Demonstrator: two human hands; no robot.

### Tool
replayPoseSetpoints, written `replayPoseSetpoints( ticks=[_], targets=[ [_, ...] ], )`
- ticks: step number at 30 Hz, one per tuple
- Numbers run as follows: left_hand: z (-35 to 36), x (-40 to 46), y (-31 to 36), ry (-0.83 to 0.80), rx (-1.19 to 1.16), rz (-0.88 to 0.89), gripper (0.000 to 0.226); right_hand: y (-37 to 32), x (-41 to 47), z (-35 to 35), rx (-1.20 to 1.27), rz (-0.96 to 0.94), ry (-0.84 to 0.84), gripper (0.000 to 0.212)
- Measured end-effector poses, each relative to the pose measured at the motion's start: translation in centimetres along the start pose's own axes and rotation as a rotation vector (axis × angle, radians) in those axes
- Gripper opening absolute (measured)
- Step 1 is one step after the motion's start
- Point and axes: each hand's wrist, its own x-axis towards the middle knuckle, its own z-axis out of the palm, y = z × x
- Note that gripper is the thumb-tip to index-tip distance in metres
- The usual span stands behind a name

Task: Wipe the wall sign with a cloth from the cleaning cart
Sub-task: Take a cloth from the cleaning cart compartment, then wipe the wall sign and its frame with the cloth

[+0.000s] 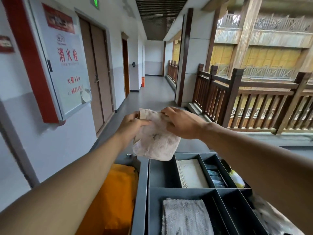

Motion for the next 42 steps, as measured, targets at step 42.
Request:
replayPoseSetpoints(
  ticks=[42],
  targets=[
    [-21.2,-77.6,30.3,1.446,0.554,0.054,0.016,-71.2,-12.3,-18.7,1.179,-0.871,-0.080,0.020]
  ],
)
